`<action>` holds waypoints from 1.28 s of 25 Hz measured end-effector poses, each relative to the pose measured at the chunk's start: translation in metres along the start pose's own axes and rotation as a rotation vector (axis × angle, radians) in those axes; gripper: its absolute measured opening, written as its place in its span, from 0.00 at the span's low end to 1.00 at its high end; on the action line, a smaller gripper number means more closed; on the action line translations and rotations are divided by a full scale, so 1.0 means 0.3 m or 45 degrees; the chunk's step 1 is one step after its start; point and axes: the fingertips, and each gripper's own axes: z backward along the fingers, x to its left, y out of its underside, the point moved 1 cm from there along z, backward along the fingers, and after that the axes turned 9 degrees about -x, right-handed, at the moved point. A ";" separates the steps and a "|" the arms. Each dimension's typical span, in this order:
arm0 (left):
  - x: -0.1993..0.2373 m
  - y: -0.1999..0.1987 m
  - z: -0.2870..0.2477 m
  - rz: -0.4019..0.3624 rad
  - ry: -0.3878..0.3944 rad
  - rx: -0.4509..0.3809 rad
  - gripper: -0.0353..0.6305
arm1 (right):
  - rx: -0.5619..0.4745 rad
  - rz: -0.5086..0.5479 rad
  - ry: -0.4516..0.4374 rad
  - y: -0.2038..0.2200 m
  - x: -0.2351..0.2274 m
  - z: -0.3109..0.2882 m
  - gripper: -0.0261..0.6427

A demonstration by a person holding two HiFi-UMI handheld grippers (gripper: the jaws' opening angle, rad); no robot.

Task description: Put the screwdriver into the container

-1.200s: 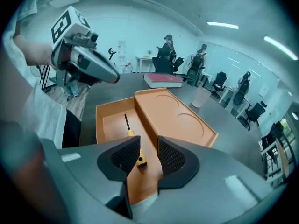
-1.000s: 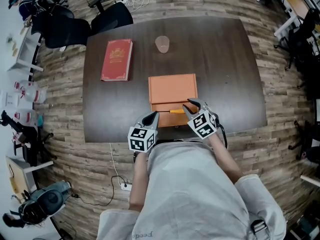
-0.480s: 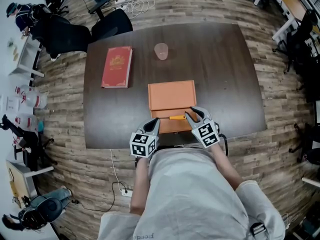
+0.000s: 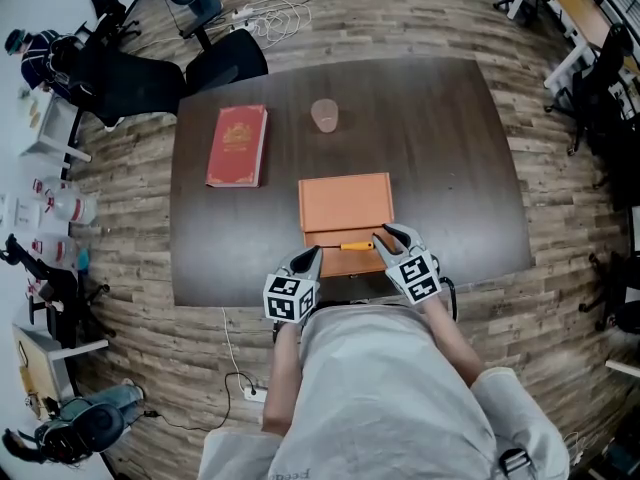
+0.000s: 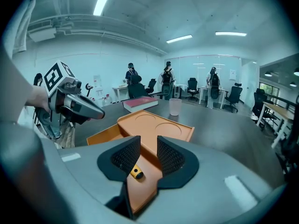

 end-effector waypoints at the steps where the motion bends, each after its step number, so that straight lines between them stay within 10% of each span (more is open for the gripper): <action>1: 0.001 0.001 0.001 -0.001 0.001 0.001 0.14 | -0.005 -0.001 -0.002 0.000 0.003 -0.001 0.20; 32: -0.001 0.010 -0.008 -0.025 0.048 0.025 0.13 | 0.041 -0.064 -0.038 0.035 0.051 0.002 0.04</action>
